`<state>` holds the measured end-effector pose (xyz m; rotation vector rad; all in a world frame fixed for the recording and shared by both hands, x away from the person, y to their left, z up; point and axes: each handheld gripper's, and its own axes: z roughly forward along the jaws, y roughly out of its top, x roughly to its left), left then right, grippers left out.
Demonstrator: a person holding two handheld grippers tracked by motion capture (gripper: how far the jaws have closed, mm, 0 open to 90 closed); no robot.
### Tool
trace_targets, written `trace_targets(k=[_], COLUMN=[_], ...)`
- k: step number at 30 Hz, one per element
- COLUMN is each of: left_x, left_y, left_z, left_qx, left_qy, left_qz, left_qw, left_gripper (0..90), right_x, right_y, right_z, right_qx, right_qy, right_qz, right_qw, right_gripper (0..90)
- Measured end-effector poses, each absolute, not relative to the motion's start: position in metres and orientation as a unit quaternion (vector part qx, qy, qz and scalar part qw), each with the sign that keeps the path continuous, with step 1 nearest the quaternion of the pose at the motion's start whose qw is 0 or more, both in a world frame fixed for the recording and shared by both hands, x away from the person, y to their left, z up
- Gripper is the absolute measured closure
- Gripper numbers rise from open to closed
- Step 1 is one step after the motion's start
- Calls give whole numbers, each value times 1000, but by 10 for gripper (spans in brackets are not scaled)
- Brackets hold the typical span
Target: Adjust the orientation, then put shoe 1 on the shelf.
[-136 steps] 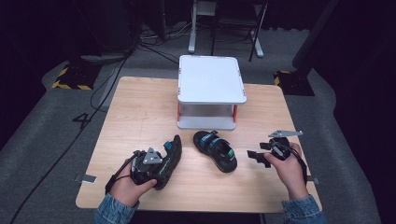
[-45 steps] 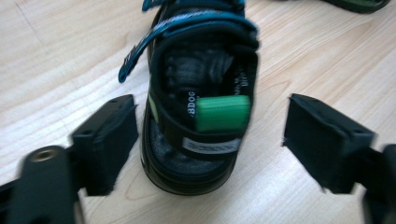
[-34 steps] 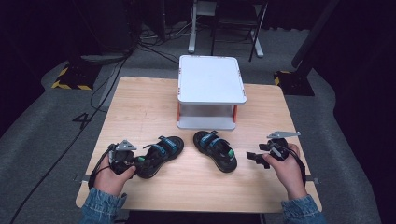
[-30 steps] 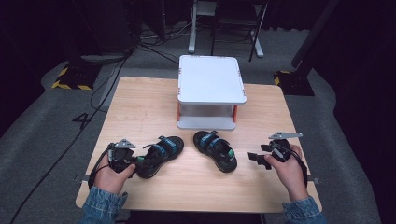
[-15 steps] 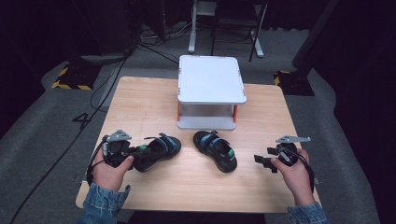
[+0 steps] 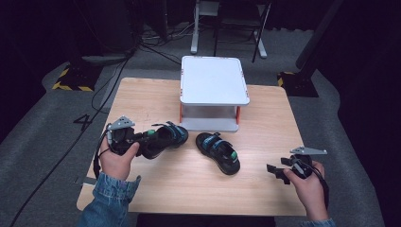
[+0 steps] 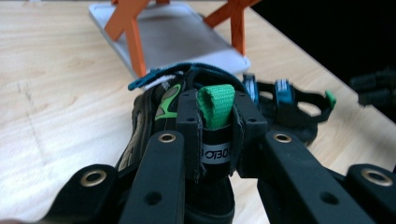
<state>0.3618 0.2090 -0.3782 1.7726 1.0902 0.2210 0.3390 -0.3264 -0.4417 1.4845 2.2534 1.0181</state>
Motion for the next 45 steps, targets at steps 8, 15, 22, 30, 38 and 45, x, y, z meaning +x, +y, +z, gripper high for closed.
trace_targets(k=[8, 15, 22, 30, 38, 45], left_x=[391, 420, 437, 452, 440, 427], left_y=[188, 165, 139, 122, 134, 125], left_z=[-368, -370, -387, -415, -431, -440], left_qx=[721, 704, 708, 704, 731, 773], left_qy=[448, 457, 465, 491, 498, 472], left_qz=[112, 120, 135, 140, 109, 56], left_qw=[517, 530, 514, 494, 454, 421], left_gripper=[784, 788, 789, 786, 767, 648], right_x=[327, 324, 326, 330, 332, 336], right_y=[-334, -337, -336, -333, -332, -321], right_z=[-443, -447, -449, -452, -452, -450], right_qx=[523, 528, 530, 523, 520, 505], right_qy=[768, 767, 767, 775, 777, 786], right_qz=[345, 342, 339, 333, 334, 337], right_qw=[132, 129, 126, 123, 120, 116], right_gripper=[249, 249, 249, 249, 249, 249])
